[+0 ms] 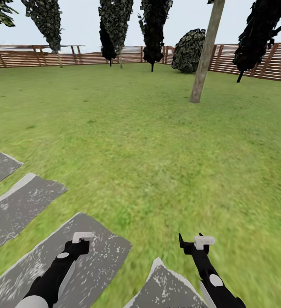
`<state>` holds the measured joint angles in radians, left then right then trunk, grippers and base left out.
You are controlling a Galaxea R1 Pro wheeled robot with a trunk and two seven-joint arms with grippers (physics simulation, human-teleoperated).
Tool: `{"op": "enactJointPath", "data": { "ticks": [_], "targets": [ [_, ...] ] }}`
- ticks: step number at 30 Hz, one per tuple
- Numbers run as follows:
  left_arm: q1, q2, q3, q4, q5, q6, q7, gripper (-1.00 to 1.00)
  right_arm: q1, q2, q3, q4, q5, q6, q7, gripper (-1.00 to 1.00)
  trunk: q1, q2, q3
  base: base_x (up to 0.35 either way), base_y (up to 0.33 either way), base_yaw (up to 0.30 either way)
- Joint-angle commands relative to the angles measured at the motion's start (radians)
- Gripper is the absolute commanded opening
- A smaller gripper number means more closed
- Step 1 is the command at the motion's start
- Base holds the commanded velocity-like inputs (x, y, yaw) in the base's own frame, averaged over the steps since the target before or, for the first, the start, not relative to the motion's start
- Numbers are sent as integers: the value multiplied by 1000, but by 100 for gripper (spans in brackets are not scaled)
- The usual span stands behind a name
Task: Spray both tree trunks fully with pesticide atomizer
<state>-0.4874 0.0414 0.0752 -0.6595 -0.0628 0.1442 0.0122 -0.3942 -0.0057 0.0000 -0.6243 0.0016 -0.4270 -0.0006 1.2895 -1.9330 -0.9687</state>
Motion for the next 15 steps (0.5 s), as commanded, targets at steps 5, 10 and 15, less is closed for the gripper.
{"op": "enactJointPath", "data": {
  "ticks": [5,10,15],
  "targets": [
    [0,0,0,0,-1,-1,1,-100,0,0,0,0,0,0,2,100,0,0,3,0,0,-282],
    [0,0,0,0,-1,-1,0,-100,0,0,0,0,0,0,2,100,0,0,6,0,0,-283],
    [0,0,0,0,-2,-2,0,-100,0,0,0,0,0,0,2,100,0,0,9,0,0,-283]
  ]
}}
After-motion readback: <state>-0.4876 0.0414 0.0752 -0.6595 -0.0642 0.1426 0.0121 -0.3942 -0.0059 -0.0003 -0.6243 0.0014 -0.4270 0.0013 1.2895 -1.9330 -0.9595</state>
